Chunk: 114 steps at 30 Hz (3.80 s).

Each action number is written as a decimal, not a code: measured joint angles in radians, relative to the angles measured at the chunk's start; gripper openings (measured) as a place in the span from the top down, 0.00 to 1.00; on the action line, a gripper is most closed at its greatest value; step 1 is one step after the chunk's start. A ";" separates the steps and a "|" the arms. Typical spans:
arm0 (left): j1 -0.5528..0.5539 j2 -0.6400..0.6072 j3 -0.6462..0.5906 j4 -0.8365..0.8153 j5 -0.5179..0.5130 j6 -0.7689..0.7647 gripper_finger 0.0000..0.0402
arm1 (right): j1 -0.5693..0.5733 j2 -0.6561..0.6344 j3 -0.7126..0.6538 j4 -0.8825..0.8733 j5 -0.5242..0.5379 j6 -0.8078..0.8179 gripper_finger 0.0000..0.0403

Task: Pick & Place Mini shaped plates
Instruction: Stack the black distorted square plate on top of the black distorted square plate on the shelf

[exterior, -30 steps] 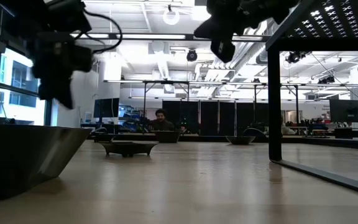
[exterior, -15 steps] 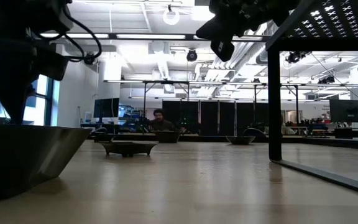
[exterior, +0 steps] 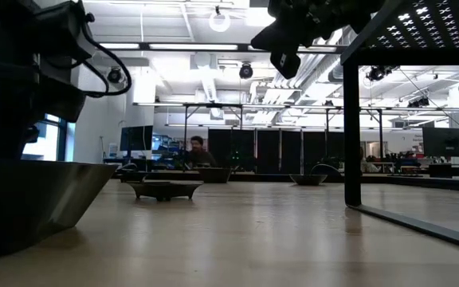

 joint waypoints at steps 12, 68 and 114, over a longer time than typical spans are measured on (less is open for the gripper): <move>0.001 0.014 0.150 -0.056 -0.035 -0.038 0.98 | -0.002 -0.029 0.000 -0.003 0.011 0.044 1.00; 0.238 0.578 1.001 0.125 -0.217 0.129 0.91 | 0.146 -0.057 0.188 -0.513 0.562 0.408 0.99; 0.385 0.331 0.685 0.487 -0.187 0.346 0.99 | 1.411 -0.414 0.186 -1.070 0.690 1.374 1.00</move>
